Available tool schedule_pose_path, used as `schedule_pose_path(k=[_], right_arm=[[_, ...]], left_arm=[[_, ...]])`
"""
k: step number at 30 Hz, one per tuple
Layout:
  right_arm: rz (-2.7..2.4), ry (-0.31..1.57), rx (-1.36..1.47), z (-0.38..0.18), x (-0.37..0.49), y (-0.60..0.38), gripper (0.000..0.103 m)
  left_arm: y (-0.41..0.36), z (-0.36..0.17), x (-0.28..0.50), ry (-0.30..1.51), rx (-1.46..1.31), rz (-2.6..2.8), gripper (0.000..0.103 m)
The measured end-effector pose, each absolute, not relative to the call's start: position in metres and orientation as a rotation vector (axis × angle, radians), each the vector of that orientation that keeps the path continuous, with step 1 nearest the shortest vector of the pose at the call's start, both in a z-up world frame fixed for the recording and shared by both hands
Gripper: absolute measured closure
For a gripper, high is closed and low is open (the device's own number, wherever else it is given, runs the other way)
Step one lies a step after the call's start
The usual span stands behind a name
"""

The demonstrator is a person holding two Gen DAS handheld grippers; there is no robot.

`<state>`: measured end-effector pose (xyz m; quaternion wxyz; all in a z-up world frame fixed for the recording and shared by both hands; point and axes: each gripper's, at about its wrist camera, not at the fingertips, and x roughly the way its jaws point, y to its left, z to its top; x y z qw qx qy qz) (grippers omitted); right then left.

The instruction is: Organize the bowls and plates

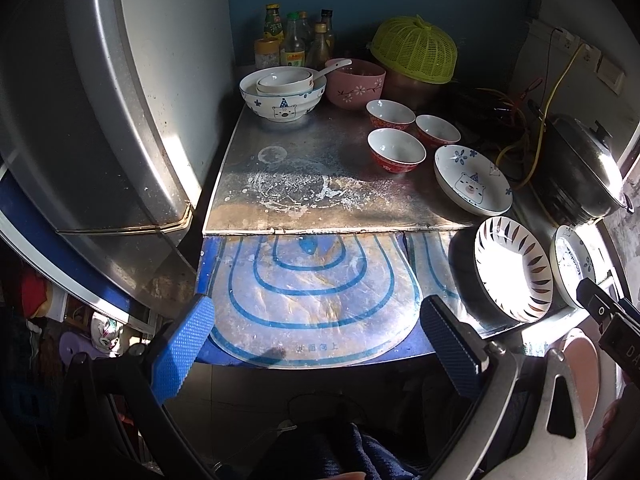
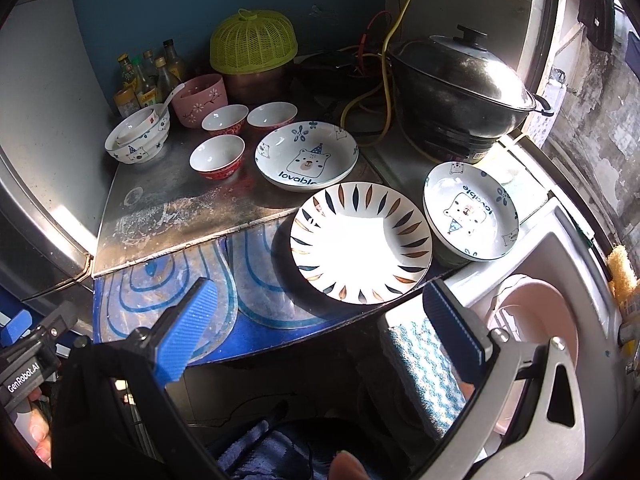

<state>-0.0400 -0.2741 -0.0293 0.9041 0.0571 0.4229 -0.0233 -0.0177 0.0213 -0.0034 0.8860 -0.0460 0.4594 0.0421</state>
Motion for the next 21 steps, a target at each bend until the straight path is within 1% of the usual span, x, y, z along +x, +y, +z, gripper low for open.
schedule_pose_path(k=[12, 21], right_arm=[[-0.069, 0.883, 0.136, -0.032, -0.042, -0.282, 0.000], [-0.217, 0.918, 0.221, -0.048, -0.058, -0.314, 0.000]], left_arm=[[0.012, -0.005, -0.014, 0.974, -0.064, 0.053, 0.000], [-0.017, -0.026, 0.004, 1.039, 0.012, -0.101, 0.000]])
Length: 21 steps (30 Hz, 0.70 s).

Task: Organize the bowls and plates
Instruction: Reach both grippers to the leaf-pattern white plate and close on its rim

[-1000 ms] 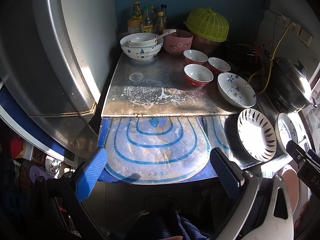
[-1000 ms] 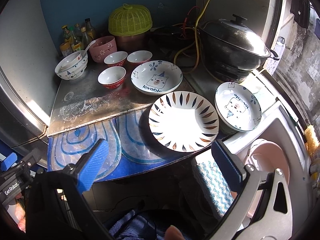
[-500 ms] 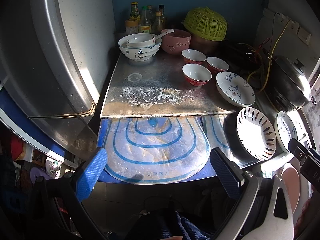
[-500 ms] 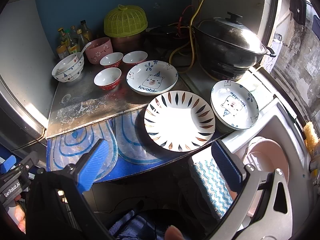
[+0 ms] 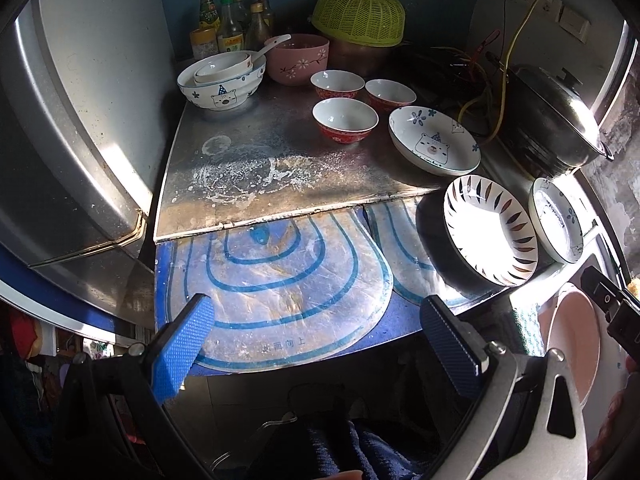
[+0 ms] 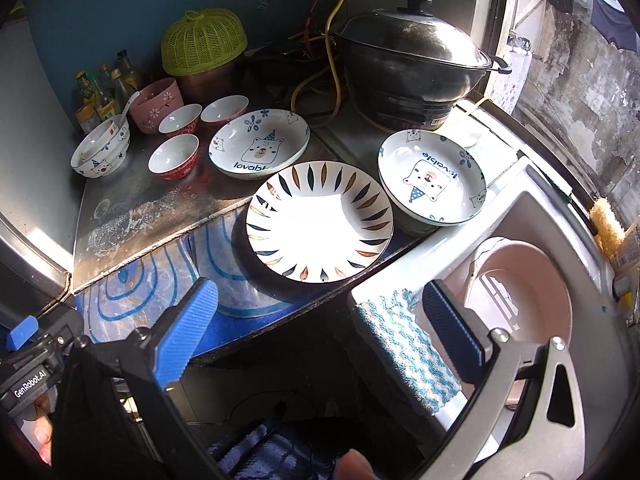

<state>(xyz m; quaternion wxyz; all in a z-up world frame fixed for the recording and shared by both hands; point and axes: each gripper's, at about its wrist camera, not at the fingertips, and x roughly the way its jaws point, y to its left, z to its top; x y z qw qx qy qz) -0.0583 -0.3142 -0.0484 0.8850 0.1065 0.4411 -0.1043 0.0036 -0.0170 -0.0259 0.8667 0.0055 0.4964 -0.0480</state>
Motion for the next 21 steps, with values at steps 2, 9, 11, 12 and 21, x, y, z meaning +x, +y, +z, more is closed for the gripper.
schedule_pose_path(k=[2, 9, 11, 12, 21], right_arm=[[-0.259, 0.920, 0.245, -0.052, -0.064, -0.322, 0.000], [-0.301, 0.892, 0.344, -0.068, -0.073, -0.350, 0.000], [-0.289, 0.891, 0.364, -0.076, -0.066, -0.361, 0.000], [-0.281, 0.889, 0.371, -0.080, -0.061, -0.367, 0.000], [-0.207, 0.932, 0.450, -0.134, -0.003, -0.417, 0.001]], left_arm=[[-0.025, -0.032, 0.007, 1.051, 0.031, -0.139, 0.000], [-0.067, -0.060, 0.031, 1.086, 0.078, -0.321, 0.000], [-0.081, -0.071, 0.044, 1.109, 0.061, -0.368, 0.000], [-0.089, -0.076, 0.051, 1.119, 0.055, -0.390, 0.000], [-0.151, -0.117, 0.119, 1.155, 0.078, -0.425, 0.000]])
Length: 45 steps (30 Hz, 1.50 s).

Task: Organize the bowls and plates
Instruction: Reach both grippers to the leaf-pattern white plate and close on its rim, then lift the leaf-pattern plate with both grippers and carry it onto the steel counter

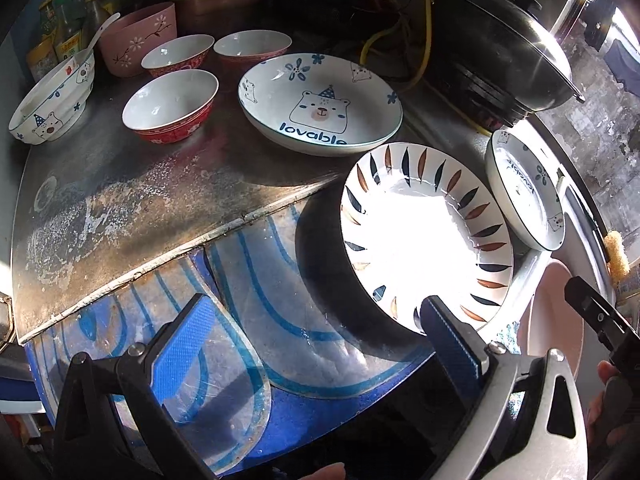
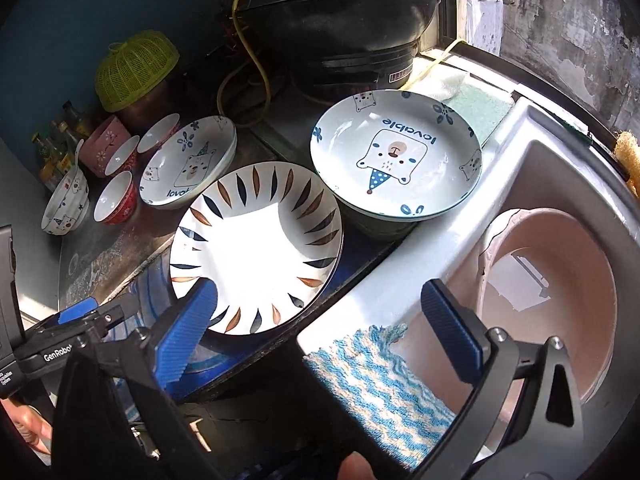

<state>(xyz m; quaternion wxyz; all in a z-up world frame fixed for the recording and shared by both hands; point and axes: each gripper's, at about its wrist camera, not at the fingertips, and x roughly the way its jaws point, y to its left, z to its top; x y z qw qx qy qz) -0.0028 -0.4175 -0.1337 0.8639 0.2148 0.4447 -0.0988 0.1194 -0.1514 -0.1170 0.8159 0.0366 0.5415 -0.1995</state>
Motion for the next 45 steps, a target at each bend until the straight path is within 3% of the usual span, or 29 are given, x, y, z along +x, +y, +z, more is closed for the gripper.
schedule_pose_path(k=[5, 9, 12, 18, 24, 29, 32, 35, 40, 45], right_arm=[[-0.125, 0.983, 0.503, -0.161, 0.024, -0.434, 0.007], [-0.061, 1.025, 0.533, -0.179, 0.041, -0.440, 0.028], [-0.016, 1.019, 0.560, -0.186, 0.047, -0.445, 0.032], [0.042, 1.021, 0.611, -0.201, 0.052, -0.451, 0.049], [0.043, 1.033, 0.650, -0.212, 0.054, -0.454, 0.066], [0.033, 1.028, 0.678, -0.218, 0.054, -0.460, 0.076], [0.029, 1.027, 0.682, -0.219, 0.052, -0.464, 0.084], [0.027, 1.019, 0.700, -0.220, 0.048, -0.469, 0.090], [0.038, 1.006, 0.706, -0.220, 0.047, -0.470, 0.092], [0.031, 1.005, 0.688, -0.220, 0.047, -0.468, 0.092]], left_arm=[[-0.171, -0.141, 0.150, 1.201, 0.057, -0.431, 0.000], [-0.178, -0.154, 0.167, 1.232, 0.000, -0.432, 0.001], [-0.183, -0.157, 0.172, 1.227, -0.014, -0.469, 0.001], [-0.183, -0.168, 0.181, 1.241, -0.061, -0.525, 0.007], [-0.190, -0.179, 0.190, 1.278, -0.065, -0.594, 0.033], [-0.196, -0.179, 0.193, 1.272, -0.057, -0.630, 0.047], [-0.198, -0.182, 0.198, 1.303, -0.078, -0.670, 0.066], [-0.198, -0.182, 0.201, 1.313, -0.079, -0.668, 0.068], [-0.189, -0.187, 0.208, 1.327, -0.094, -0.670, 0.089], [-0.190, -0.188, 0.207, 1.331, -0.104, -0.657, 0.089]])
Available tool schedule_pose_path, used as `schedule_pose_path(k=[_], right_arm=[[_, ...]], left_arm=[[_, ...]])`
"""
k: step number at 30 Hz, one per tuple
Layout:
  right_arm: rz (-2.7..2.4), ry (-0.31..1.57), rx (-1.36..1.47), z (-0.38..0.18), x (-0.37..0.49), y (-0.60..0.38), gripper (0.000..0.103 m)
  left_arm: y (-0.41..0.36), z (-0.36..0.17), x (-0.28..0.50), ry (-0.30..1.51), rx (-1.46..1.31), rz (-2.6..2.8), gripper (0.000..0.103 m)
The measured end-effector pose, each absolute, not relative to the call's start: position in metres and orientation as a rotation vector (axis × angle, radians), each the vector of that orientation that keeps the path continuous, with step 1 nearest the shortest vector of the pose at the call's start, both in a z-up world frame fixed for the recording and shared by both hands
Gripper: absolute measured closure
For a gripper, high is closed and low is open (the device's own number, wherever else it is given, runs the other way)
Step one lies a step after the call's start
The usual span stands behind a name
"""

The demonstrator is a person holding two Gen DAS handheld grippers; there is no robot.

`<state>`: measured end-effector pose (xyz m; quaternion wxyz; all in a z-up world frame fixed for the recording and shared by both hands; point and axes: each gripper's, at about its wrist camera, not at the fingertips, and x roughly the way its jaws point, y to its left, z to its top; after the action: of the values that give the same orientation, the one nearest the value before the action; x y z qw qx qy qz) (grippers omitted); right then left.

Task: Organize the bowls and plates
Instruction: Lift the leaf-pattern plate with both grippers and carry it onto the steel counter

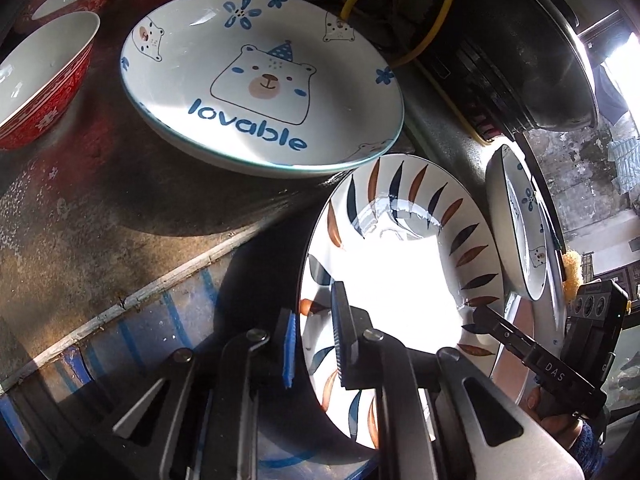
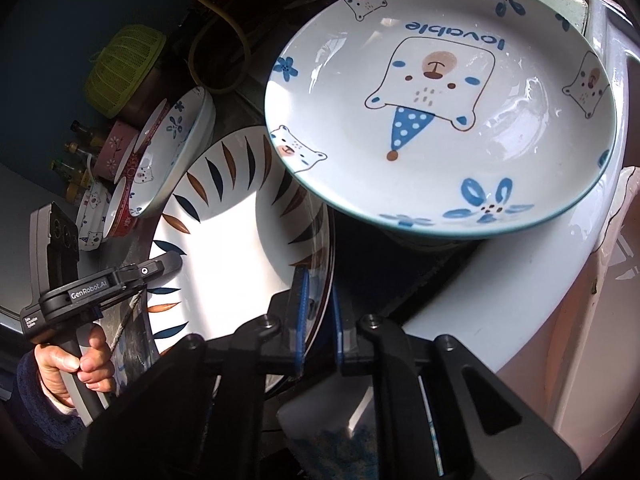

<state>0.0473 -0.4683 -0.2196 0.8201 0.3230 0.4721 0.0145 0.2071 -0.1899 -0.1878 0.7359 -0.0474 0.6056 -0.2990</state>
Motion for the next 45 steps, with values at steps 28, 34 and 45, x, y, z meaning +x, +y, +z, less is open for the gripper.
schedule_pose_path(k=[28, 34, 45], right_arm=[[0.134, 1.007, 0.541, -0.199, 0.049, -0.418, 0.091], [0.168, 1.009, 0.514, -0.193, 0.053, -0.398, 0.091], [0.247, 1.014, 0.450, -0.183, 0.065, -0.348, 0.091]], left_arm=[[-0.140, -0.169, 0.175, 1.273, -0.120, -0.582, 0.094], [-0.117, -0.167, 0.173, 1.258, -0.149, -0.552, 0.094], [-0.060, -0.161, 0.169, 1.230, -0.211, -0.476, 0.093]])
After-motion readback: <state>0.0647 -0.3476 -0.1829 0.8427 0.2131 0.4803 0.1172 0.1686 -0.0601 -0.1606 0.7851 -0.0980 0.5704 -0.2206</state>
